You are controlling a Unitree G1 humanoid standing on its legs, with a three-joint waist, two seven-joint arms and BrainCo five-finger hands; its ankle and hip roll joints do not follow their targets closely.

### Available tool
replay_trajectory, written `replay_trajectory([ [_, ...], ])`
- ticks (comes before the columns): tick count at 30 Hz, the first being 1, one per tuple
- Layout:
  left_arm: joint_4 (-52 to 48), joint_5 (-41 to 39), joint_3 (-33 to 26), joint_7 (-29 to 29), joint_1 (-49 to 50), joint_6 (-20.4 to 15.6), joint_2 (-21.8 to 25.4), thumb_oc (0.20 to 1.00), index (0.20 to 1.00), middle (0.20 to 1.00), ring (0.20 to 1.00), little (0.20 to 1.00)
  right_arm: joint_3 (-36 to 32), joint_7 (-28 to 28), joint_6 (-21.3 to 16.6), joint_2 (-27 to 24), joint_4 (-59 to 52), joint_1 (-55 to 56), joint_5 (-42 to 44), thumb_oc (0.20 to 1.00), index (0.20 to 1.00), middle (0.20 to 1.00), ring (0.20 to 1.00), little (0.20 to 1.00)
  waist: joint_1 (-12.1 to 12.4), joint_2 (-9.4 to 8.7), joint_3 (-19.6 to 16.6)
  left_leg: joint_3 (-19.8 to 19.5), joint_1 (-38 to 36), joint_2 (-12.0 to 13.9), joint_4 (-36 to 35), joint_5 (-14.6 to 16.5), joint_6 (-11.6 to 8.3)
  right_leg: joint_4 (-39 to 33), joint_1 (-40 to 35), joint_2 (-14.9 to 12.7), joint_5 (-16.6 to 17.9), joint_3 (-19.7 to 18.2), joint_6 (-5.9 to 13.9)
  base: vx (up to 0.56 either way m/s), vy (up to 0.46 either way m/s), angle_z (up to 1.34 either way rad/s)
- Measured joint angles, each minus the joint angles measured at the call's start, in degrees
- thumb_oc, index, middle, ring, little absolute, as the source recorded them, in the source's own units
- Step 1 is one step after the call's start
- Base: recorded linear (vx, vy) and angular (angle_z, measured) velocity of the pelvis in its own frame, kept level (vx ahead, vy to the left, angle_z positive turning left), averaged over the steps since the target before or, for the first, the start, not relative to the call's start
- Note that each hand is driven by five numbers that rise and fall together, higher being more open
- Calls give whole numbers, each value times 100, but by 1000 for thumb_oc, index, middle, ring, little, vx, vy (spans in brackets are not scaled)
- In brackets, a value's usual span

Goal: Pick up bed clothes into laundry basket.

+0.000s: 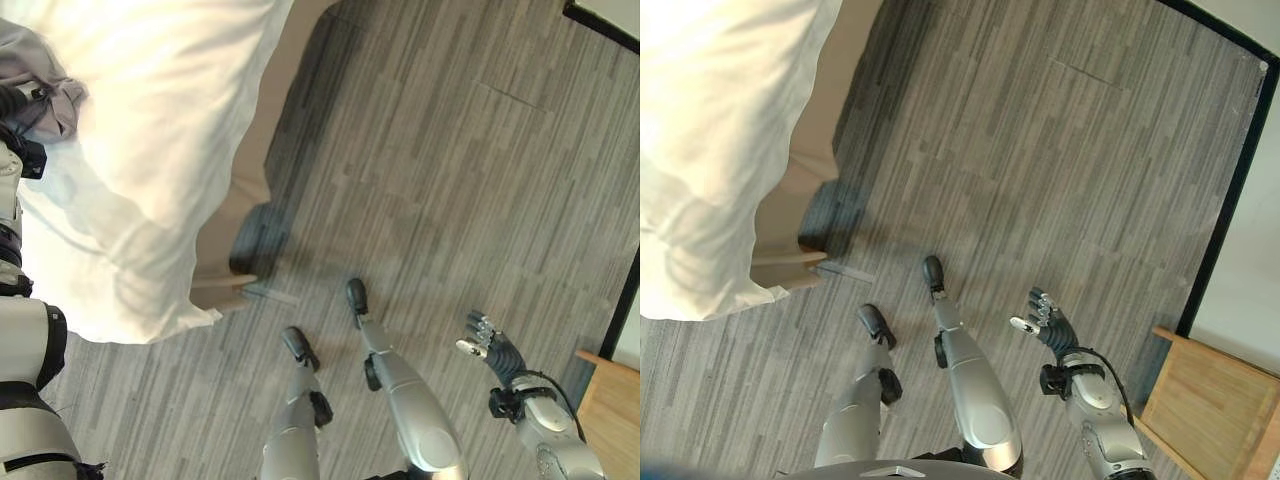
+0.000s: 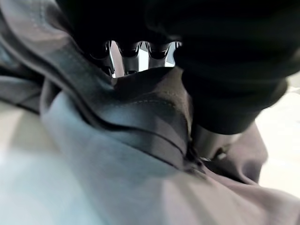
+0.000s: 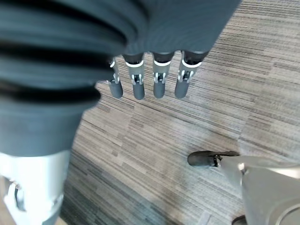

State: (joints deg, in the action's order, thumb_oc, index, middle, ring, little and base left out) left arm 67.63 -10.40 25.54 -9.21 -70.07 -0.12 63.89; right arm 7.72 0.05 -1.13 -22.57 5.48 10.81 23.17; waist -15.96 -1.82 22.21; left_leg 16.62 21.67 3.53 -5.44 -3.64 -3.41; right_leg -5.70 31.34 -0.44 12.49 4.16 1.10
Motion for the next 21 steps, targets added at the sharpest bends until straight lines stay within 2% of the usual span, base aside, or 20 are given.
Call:
replay_trajectory([
  [5,-495,-7,382,129,13,147,1,200,200,200,200,200,2,15,2,-13,71,-48,-1,1000,1000,1000,1000,1000,163,17,-18,-31,-339,0,1,6,-8,0,-352,-11,13,42,-23,20,-3,4],
  [11,-2046,-528,157,160,533,65,21,200,200,200,200,200,-49,57,64,-9,392,-209,-7,1000,1000,1000,1000,1000,346,92,-77,-233,-883,-35,-5,-4,-10,0,-995,-80,-85,237,-136,63,11,20],
  [15,-2515,-766,150,250,960,-26,-57,200,200,200,200,200,-113,176,156,-9,558,-223,-47,1000,1000,1000,1000,1000,391,273,-277,-355,-1346,-41,-26,55,-76,-1,-1520,-111,-266,362,-92,101,31,17],
  [19,-3052,-1355,169,351,1178,-81,-309,200,200,200,200,200,-167,257,216,-10,685,-190,-71,1000,1000,1000,1000,1000,424,561,-741,-462,-1915,-35,-28,172,-100,-3,-2142,-122,-400,461,-71,66,3,12],
  [21,-3084,-1600,197,396,1158,-215,-464,200,200,200,200,200,-167,302,206,-15,713,-199,-73,1000,1000,1000,1000,1000,434,678,-1134,-470,-2014,-30,-29,212,-99,-6,-2243,-126,-454,464,-45,14,-17,5],
])
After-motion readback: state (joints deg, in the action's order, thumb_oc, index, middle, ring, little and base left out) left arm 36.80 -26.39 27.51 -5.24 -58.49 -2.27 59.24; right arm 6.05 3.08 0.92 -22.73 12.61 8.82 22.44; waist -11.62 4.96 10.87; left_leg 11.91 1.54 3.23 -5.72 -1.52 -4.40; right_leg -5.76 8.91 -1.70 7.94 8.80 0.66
